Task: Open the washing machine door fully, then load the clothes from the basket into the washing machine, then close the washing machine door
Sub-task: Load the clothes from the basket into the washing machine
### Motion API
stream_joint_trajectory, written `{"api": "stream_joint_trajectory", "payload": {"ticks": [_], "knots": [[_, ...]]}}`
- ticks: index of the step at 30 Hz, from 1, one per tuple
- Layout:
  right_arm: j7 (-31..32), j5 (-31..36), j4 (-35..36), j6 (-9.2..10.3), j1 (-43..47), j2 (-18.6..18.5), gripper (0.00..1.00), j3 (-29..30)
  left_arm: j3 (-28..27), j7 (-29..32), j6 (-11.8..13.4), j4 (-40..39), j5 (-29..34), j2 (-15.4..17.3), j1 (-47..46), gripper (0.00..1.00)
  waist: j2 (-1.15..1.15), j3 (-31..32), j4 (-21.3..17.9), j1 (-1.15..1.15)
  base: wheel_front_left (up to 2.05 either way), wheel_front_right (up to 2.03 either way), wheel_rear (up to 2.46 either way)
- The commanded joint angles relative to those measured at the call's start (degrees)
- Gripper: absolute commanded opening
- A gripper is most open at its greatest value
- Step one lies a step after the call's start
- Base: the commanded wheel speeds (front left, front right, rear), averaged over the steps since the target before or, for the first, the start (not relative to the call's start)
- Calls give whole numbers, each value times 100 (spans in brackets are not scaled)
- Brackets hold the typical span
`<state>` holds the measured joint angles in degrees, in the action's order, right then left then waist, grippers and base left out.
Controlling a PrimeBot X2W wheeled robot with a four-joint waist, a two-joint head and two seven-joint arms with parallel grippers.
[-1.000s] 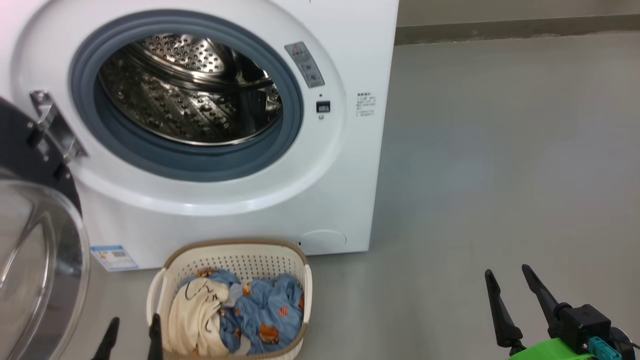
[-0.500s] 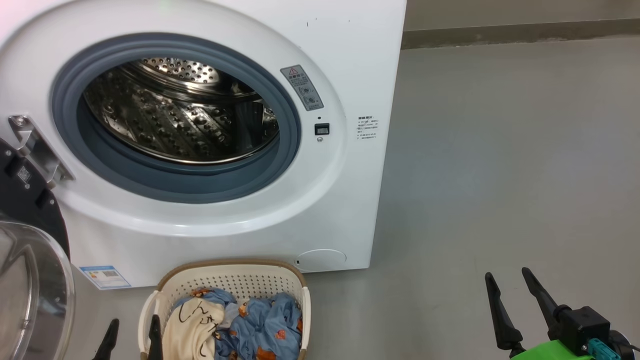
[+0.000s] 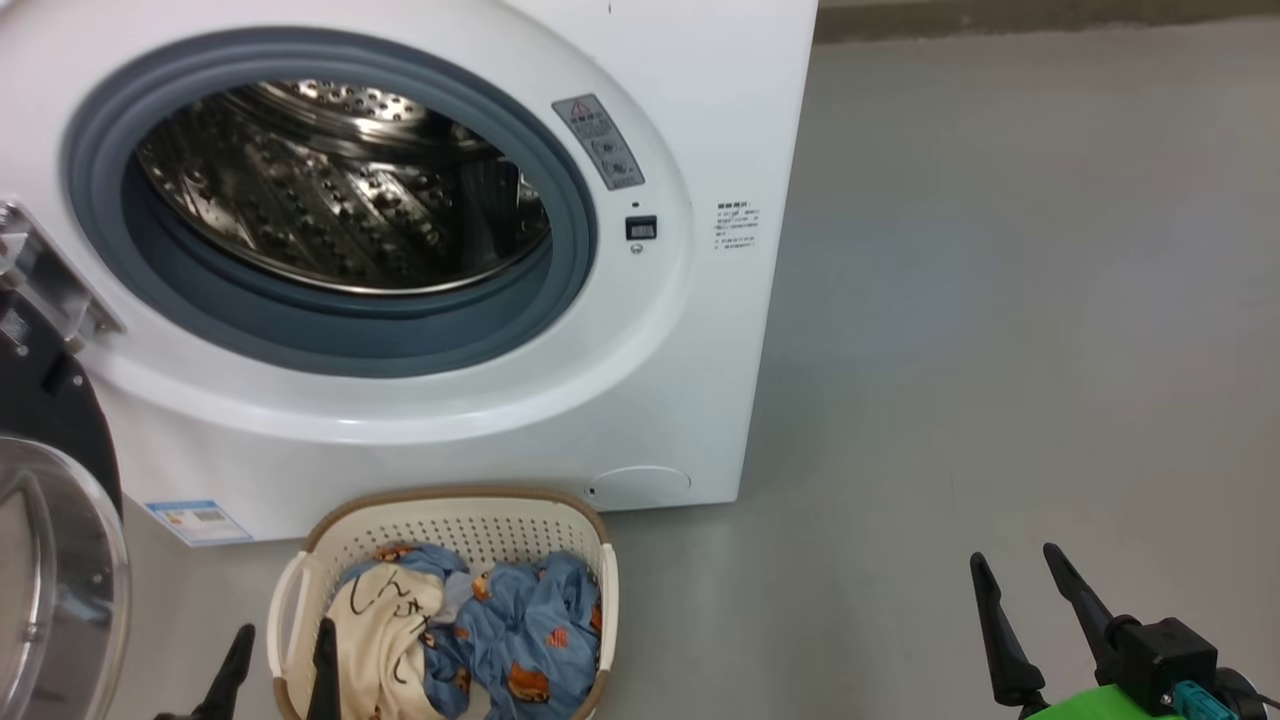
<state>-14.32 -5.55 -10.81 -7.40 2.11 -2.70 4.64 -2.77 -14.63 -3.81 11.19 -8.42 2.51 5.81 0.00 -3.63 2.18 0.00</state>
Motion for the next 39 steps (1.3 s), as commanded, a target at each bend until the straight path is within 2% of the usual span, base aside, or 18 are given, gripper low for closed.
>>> {"api": "stream_joint_trajectory", "payload": {"ticks": [1,9,19,27,39], "knots": [[-68,33,114,-9,-225,-23,100,-128,-164,-37,4,-102,-54,37,-298,100,0,-144,-6,0,0,0,0],[-68,57,104,-9,-347,-22,100,-179,-60,-37,25,-9,-158,37,-514,100,0,-640,-5,0,0,0,0],[-68,112,188,-9,-793,-22,100,-269,83,-37,23,230,-269,37,-1228,100,0,-1886,-120,0,0,0,0],[-68,131,352,-9,-1288,-22,100,-359,-139,-37,-110,664,-97,37,-2026,100,0,-3058,-291,0,0,0,0],[-68,42,459,-9,-1653,-19,100,-479,-407,-37,-234,1333,73,63,-2838,100,0,-3838,-432,0,0,0,0]]}}
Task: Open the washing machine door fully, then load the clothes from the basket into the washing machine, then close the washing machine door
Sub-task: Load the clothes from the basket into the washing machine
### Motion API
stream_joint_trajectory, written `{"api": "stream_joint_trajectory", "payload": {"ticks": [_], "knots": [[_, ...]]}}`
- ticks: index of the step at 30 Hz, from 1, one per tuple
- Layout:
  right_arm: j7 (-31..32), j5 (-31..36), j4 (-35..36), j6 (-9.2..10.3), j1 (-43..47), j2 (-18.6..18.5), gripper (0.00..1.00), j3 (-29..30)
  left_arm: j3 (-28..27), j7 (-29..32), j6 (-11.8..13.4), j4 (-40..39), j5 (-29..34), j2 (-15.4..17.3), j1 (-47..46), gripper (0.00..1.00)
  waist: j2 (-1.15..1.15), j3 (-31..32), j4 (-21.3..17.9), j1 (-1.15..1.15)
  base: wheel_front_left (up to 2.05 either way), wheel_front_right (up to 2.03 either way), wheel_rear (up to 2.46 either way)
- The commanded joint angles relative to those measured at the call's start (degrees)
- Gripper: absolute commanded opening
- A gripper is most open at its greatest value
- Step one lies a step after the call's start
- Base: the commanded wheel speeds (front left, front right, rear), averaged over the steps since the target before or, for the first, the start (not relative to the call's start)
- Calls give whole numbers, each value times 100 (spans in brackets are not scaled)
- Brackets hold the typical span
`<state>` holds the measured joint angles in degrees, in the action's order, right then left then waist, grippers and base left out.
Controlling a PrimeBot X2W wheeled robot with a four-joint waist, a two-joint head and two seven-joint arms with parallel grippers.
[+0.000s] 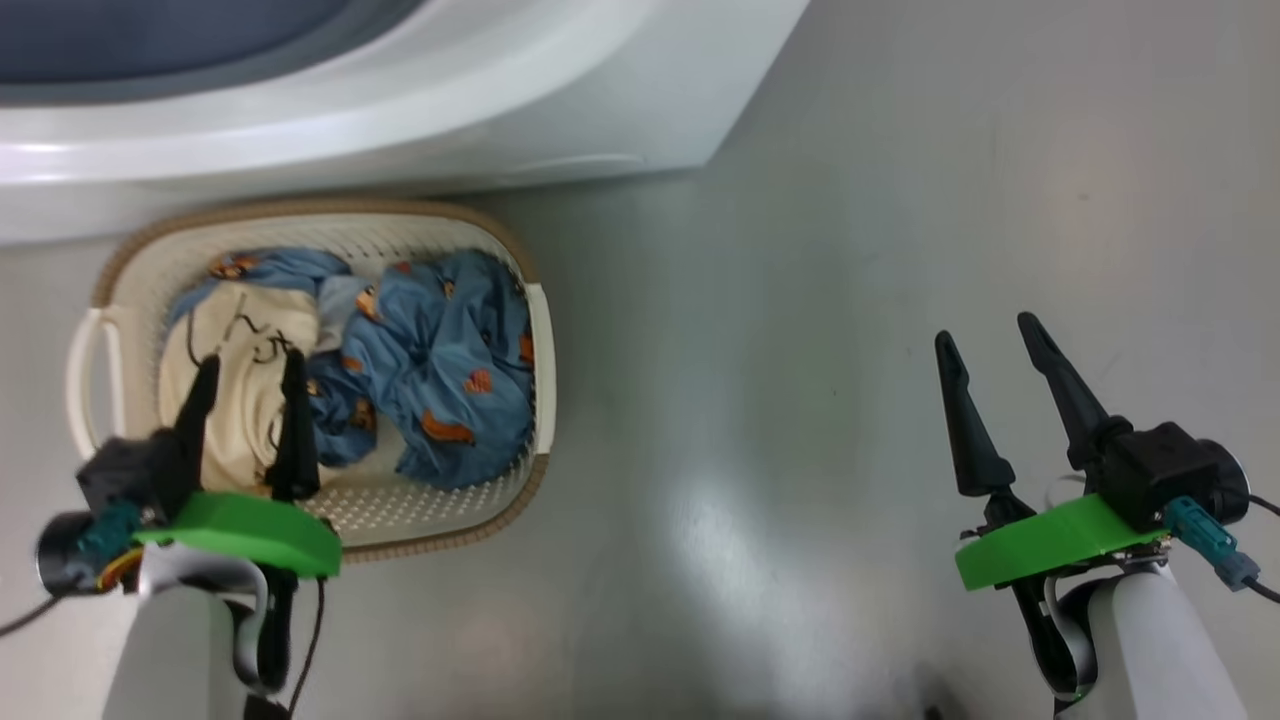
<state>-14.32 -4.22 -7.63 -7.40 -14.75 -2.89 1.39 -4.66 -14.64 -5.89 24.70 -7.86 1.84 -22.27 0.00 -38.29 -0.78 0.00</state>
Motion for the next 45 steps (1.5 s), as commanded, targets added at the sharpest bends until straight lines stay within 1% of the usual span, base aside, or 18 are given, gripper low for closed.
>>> {"api": "stream_joint_trajectory", "payload": {"ticks": [1,9,10,18,22,29,33,35,45], "knots": [[-68,-122,143,-9,17,1,100,-158,-230,-36,-33,50,38,139,-88,100,0,-422,-151,0,0,0,0],[-68,-228,159,-9,-96,1,100,-281,-357,-36,-46,781,263,411,-525,100,0,-744,-337,0,0,0,0],[-68,-228,159,-9,-96,1,100,-281,-357,-36,-46,781,263,411,-525,100,0,-744,-337,0,0,0,0],[-68,-334,193,-9,-89,1,100,-327,-275,-36,10,1474,510,710,-885,100,0,-998,-421,0,0,0,0],[-68,-463,216,-9,-83,1,100,-400,-272,-36,189,1863,583,809,-1104,100,0,-1172,-457,0,0,0,0],[-68,-602,308,-9,-100,1,100,-462,-95,-34,502,2627,883,1147,-1616,100,0,-1463,-577,0,0,0,0],[-68,-679,319,-9,-99,1,100,-478,-28,71,731,2986,1011,1318,-1903,100,0,-1596,-634,0,0,0,0],[-68,-724,326,-9,-103,2,100,-502,61,219,809,3162,1121,1417,-2061,100,0,-1660,-659,0,0,0,0],[-68,-916,288,-9,-169,2,100,-672,683,979,975,3916,1739,1807,-2856,100,0,-1840,-809,0,0,0,0]]}}
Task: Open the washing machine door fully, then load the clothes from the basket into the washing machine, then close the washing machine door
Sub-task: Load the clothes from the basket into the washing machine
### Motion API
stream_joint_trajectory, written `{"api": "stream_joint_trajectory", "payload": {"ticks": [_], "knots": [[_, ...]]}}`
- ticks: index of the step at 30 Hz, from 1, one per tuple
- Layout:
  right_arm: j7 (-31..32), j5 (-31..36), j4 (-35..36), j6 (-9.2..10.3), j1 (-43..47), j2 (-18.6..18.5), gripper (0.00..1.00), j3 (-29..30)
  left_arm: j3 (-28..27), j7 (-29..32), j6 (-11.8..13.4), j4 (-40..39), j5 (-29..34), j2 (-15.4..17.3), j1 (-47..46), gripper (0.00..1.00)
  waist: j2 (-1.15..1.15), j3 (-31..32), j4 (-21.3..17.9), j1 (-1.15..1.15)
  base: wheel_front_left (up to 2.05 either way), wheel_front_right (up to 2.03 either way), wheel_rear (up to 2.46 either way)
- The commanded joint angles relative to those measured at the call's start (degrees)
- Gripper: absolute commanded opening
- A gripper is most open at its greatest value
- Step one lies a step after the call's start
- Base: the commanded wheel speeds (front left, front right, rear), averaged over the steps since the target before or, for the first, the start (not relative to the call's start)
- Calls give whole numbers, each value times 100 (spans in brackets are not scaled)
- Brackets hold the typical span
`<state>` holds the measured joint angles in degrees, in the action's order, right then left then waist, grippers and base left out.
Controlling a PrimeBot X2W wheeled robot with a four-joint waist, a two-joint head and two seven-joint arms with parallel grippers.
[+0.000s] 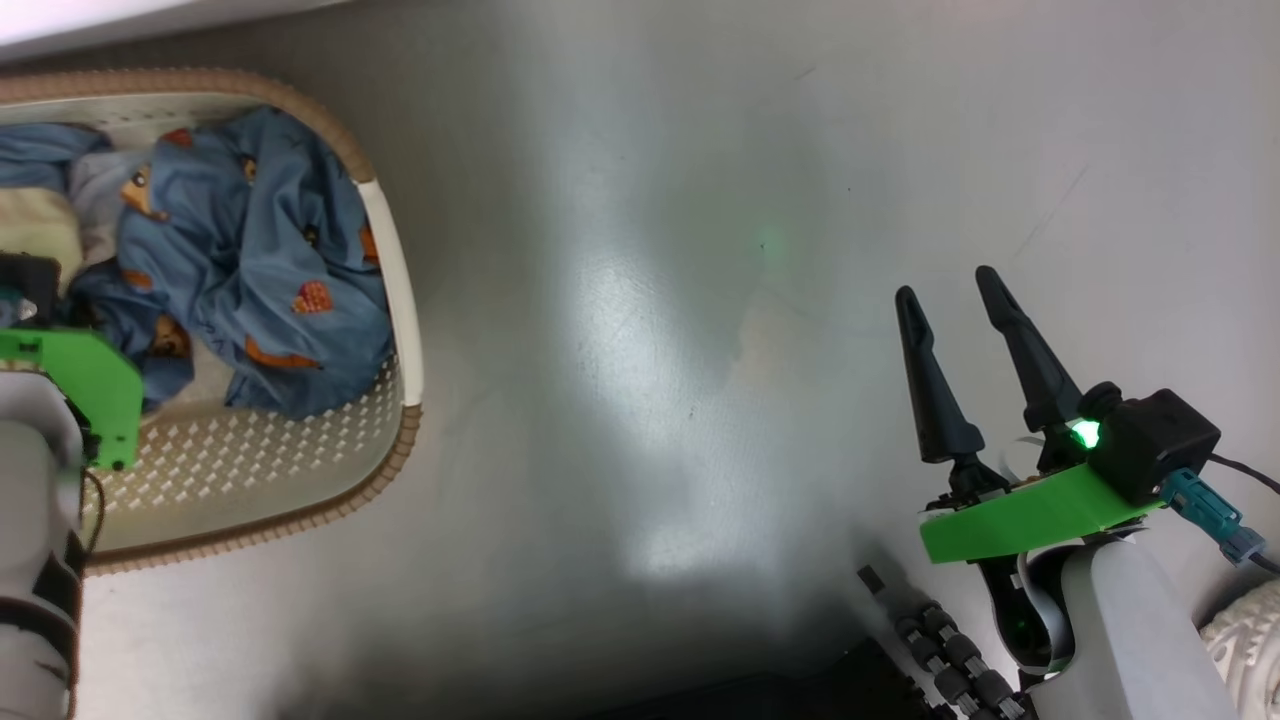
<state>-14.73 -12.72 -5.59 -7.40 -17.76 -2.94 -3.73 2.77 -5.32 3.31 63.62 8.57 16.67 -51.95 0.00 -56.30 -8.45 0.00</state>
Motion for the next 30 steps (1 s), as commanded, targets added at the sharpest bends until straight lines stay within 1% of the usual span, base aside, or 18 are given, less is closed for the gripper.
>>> {"api": "stream_joint_trajectory", "payload": {"ticks": [1,6,12,13,14,15,20,25,30], "knots": [[-27,-83,87,-9,117,6,100,-179,17,141,42,104,166,358,30,100,0,-63,-61,0,0,0,0],[-27,-169,103,-9,64,6,100,-254,397,508,-26,445,489,478,-340,100,0,-161,-134,0,0,0,0],[-27,-224,136,-9,51,6,100,-281,464,640,-39,691,482,545,-516,99,0,-230,-203,0,0,0,0],[-27,-231,143,-9,52,6,100,-285,463,669,-46,734,466,565,-528,67,0,-242,-216,0,0,0,0],[-27,-239,151,-9,51,6,100,-288,452,705,-51,775,439,587,-533,12,0,-252,-228,0,0,0,0],[-27,-245,160,-9,46,6,100,-288,438,723,-78,809,405,602,-526,0,0,-259,-240,0,0,0,0],[-27,-269,189,-9,-10,6,100,-254,368,547,-114,896,227,585,-430,0,0,-205,-254,0,0,0,0],[-27,-245,174,-9,-88,6,100,-182,246,95,-139,939,-17,499,-256,0,0,38,-227,0,0,0,0],[-27,-201,133,-9,-154,6,100,-79,165,-416,-271,968,-238,359,-70,0,0,397,-147,0,0,0,0]]}}
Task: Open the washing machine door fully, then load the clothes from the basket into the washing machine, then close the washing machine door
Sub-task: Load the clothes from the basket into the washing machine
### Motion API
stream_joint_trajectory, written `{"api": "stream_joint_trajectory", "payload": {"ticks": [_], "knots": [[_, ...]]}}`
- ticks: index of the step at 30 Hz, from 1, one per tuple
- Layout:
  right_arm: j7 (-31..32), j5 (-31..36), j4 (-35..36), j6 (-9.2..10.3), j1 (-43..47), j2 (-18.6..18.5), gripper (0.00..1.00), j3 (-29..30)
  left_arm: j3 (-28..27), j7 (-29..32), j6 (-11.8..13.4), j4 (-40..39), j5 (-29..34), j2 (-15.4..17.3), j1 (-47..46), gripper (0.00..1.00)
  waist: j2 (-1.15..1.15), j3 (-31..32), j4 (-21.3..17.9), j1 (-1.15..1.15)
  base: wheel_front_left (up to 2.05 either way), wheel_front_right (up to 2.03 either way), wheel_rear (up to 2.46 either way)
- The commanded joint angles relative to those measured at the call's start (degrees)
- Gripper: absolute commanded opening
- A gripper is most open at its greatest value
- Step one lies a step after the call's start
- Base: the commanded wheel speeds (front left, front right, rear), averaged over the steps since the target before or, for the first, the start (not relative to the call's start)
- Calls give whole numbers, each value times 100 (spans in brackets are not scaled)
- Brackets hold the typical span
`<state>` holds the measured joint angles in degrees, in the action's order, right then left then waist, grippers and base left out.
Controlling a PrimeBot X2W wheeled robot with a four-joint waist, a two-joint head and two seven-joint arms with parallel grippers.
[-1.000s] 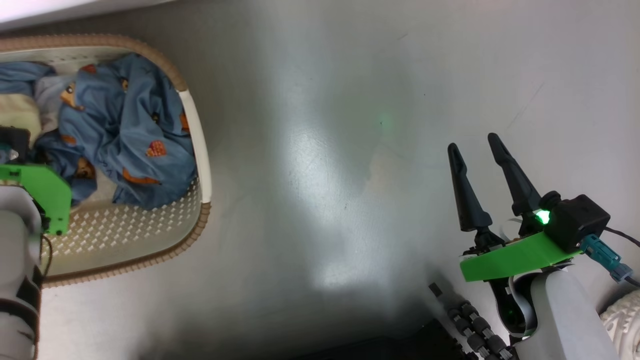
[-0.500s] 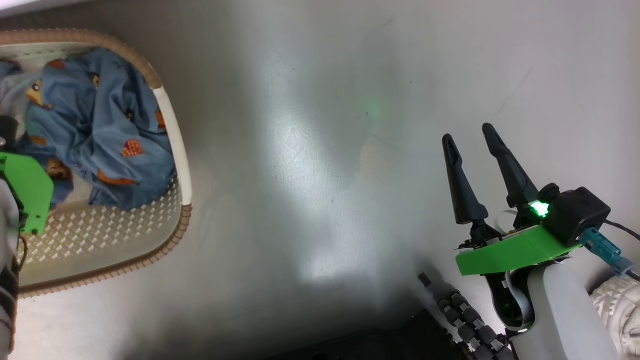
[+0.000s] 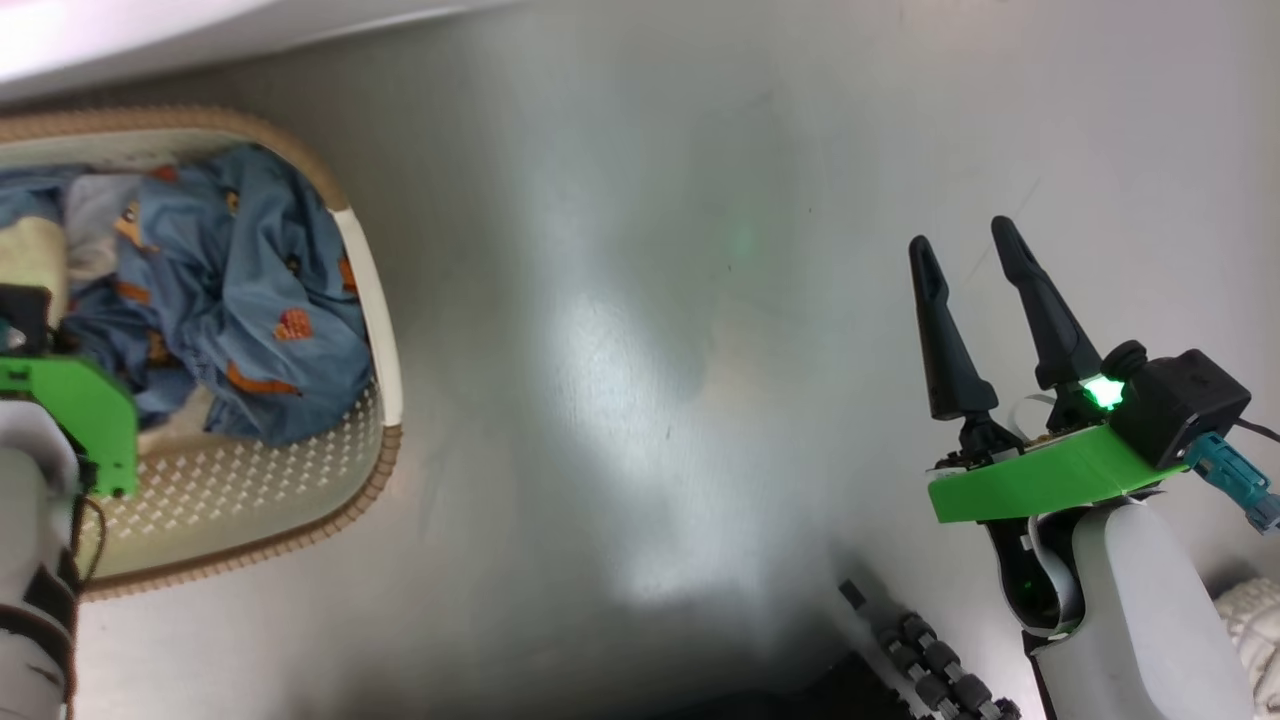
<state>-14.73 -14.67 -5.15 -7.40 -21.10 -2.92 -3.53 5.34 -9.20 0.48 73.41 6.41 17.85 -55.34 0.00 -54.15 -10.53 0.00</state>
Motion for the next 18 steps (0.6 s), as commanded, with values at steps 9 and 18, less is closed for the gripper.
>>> {"api": "stream_joint_trajectory", "payload": {"ticks": [9,18], "knots": [[-27,156,-153,-9,258,4,100,22,-336,-496,-302,27,-539,-65,812,0,0,1147,329,0,0,0,0],[-27,345,-256,-9,495,4,100,120,-468,-577,-352,-1022,-874,-450,1602,0,0,2017,616,0,0,0,0]]}}
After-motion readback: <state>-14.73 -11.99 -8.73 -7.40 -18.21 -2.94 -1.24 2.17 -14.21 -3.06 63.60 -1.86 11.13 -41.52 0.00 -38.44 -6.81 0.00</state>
